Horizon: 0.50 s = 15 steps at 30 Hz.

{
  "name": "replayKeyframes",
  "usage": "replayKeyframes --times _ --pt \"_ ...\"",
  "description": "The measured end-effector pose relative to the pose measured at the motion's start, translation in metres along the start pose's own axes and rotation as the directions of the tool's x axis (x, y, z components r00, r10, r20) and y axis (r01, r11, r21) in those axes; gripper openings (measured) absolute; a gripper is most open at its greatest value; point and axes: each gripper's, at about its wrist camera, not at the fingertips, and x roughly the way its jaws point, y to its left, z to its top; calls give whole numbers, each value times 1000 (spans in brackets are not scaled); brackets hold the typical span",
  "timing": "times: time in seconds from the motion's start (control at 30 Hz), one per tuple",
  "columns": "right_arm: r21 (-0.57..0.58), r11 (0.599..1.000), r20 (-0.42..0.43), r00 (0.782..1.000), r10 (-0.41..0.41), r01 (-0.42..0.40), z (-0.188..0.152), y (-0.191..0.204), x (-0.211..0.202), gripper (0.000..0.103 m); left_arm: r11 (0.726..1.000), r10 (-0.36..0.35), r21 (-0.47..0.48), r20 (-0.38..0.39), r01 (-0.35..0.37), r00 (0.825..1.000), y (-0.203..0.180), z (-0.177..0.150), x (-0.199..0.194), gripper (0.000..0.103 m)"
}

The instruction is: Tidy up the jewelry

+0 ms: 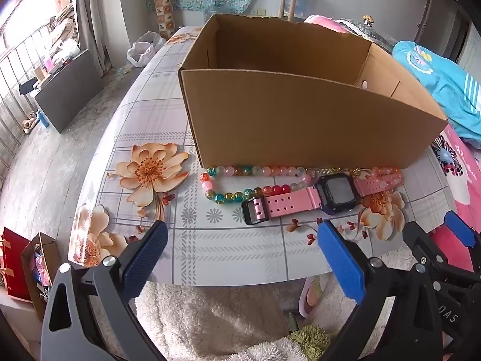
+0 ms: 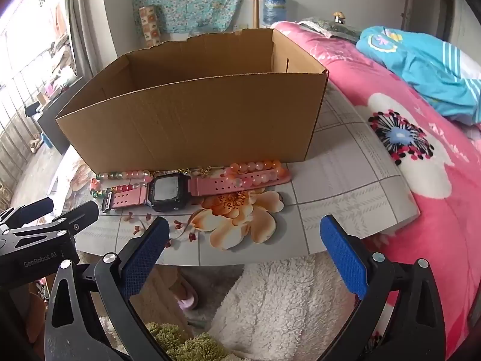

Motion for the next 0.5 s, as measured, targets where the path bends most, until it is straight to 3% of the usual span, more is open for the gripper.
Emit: replayKeyframes --times 0.5 --pt "0 1000 -25 1000 11 -11 -1 2 3 96 1000 -1 0 -12 1 1000 3 -1 3 97"
